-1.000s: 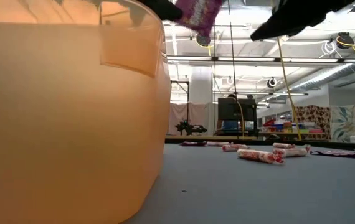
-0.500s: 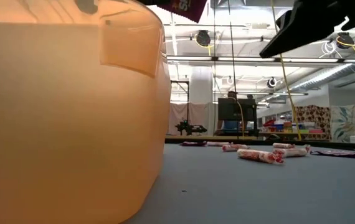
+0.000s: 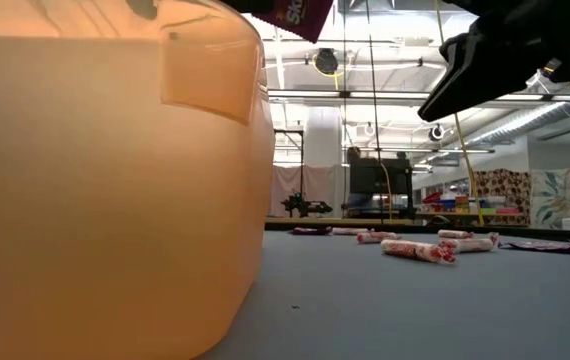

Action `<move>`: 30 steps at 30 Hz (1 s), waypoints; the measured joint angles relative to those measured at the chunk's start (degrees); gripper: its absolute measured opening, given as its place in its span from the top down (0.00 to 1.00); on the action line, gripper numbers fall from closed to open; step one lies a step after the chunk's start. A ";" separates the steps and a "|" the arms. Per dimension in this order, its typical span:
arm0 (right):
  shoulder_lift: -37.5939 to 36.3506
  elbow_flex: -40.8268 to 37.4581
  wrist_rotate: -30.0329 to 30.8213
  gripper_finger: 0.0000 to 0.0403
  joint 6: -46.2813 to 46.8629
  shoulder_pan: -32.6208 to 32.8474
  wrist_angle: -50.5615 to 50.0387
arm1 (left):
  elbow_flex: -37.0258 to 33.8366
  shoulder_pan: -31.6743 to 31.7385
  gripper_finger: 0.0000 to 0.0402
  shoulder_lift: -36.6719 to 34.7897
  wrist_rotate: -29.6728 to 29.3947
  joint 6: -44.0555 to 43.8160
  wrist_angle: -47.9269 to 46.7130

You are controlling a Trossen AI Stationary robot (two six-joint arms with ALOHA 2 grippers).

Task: Sort candy
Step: Put the purple candy into the green bin

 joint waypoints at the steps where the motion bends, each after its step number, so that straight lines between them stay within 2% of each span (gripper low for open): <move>1: 0.01 0.00 -0.01 0.83 0.02 0.00 0.04 | 0.00 0.00 1.00 0.00 -0.70 -3.09 -0.04; 11: -0.01 0.00 0.01 0.83 -0.02 0.00 0.52 | 0.00 0.07 1.00 0.02 -11.13 -31.86 -5.84; 19: -0.01 0.00 0.36 0.83 -1.32 -0.57 2.41 | 0.00 0.07 1.00 0.34 -10.60 -54.40 -6.10; 24: -0.03 0.00 0.40 0.83 -1.80 -0.55 3.73 | 0.00 -0.29 1.00 0.33 -4.44 -59.98 -6.02; 30: -0.03 0.00 0.47 0.83 -1.82 -0.55 3.51 | 0.00 -1.31 1.00 0.33 -3.49 -60.10 -6.16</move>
